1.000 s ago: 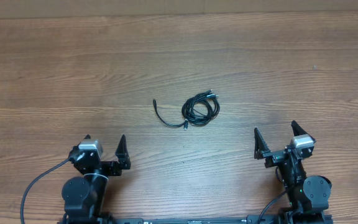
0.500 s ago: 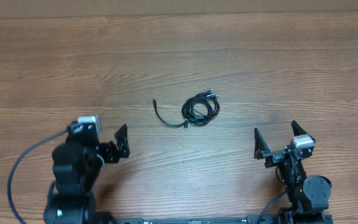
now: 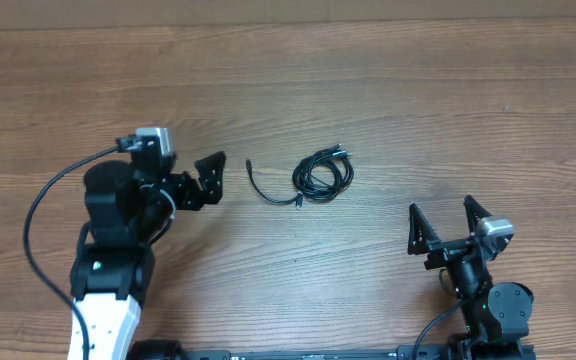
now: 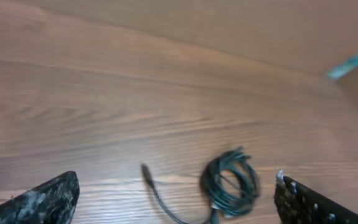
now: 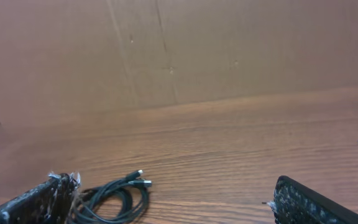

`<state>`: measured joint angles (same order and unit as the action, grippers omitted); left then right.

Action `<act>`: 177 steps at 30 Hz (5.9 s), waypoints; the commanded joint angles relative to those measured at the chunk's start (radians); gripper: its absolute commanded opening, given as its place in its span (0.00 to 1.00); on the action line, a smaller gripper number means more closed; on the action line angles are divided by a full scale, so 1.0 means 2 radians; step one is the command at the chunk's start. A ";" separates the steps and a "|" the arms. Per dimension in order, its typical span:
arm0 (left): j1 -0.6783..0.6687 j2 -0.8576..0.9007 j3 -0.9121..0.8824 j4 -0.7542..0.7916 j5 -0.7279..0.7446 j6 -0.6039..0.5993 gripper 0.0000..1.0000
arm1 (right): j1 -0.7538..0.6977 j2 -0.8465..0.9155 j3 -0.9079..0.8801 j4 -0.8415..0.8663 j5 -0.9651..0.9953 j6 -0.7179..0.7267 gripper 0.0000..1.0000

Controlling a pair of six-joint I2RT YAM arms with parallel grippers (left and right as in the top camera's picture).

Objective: Untangle cables

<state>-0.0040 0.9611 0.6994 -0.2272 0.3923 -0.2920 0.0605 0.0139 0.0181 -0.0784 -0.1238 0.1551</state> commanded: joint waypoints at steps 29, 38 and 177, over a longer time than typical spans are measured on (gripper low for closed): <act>-0.255 0.385 0.220 -0.084 -0.071 -0.103 1.00 | 0.003 0.293 0.282 -0.273 -0.068 0.044 1.00; -0.253 0.447 0.220 -0.069 -0.072 -0.114 1.00 | 0.003 0.300 0.282 -0.270 -0.097 0.044 1.00; -0.322 0.492 0.405 -0.331 0.192 0.339 0.04 | 0.003 0.528 0.282 -0.275 -0.220 -0.061 0.27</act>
<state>-0.6525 1.9347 1.4799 -0.8913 0.6872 0.3515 0.0608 1.0718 0.5545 -0.6250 -0.5724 0.0444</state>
